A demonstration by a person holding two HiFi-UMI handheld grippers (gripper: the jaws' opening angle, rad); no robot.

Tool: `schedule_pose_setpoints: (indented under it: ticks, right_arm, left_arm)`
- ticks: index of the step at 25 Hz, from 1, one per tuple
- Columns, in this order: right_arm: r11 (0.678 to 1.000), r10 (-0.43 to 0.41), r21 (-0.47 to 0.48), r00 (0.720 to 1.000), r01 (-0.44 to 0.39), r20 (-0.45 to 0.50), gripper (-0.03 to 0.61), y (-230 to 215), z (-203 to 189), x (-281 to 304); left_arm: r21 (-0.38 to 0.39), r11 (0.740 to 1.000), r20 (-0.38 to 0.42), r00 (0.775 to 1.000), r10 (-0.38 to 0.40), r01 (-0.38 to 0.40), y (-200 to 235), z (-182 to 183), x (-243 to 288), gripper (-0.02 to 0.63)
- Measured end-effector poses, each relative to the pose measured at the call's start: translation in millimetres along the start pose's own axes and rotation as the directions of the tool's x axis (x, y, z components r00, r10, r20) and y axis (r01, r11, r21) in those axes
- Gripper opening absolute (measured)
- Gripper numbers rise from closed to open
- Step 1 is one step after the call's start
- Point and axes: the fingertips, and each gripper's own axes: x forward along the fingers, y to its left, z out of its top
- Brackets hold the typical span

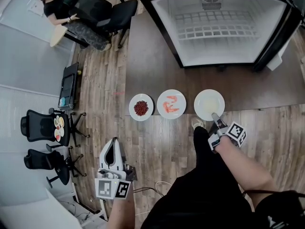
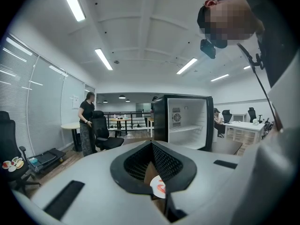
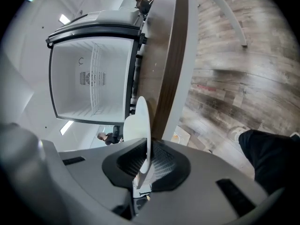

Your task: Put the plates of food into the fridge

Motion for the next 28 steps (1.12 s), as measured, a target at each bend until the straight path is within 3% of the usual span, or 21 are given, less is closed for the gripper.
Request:
schedule_pose_setpoints:
  ticks: [13,23,28]
  right_arm:
    - [0.999,0.03,0.022,1.0,-0.029,-0.006,0.023,12.1,-0.8,-19.6]
    - [0.998,0.055,0.008,0.998,-0.055,-0.014,0.023,53.4,10.8,-10.9]
    - [0.997,0.071,-0.021,0.997,-0.071,-0.022,0.023,77.0,17.2,-11.4]
  left_arm:
    - [-0.019,1.0,0.033,0.999,-0.019,0.02,-10.4,2.1,-9.4,0.003]
    - [-0.059,0.996,0.036,0.998,-0.06,0.062,-28.8,-8.4,-2.8,0.003]
    - [-0.029,0.996,0.076,0.994,-0.082,0.085,-32.1,7.5,9.6,0.003]
